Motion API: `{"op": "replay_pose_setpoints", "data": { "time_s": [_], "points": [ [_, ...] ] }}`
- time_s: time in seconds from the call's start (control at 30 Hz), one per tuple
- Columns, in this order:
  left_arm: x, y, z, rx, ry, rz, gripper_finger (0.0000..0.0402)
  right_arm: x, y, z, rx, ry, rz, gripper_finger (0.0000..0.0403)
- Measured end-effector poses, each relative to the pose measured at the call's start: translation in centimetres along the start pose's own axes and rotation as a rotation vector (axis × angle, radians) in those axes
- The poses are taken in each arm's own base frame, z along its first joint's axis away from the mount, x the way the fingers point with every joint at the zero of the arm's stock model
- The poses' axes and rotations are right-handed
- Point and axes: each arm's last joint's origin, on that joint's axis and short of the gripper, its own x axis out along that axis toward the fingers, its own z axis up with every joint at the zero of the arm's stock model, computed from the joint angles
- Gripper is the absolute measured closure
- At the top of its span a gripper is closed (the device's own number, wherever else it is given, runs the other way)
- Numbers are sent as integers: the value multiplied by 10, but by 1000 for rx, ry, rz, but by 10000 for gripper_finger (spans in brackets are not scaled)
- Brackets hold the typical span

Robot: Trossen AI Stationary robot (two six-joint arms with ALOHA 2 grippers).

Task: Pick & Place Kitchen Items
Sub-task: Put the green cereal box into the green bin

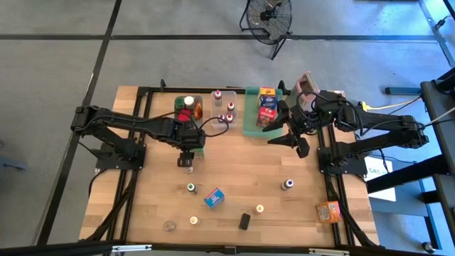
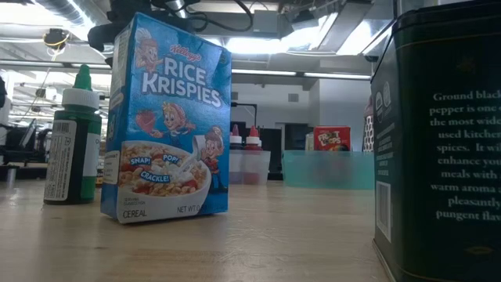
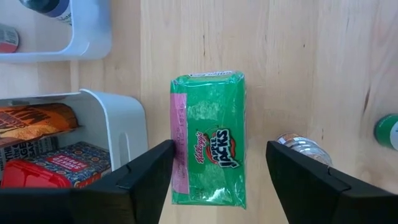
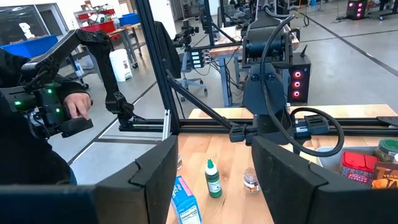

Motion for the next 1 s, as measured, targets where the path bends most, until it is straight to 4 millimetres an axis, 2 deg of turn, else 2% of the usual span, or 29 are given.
{"op": "replay_pose_setpoints", "data": {
  "time_s": [0.4,1.0],
  "points": [
    [0,0,0,11,0,-8,106,0,0,0,0,-1,0,194],
    [-6,2,-3,23,-8,2,107,0,-1,0,-14,-3,-19,194]
  ]
}}
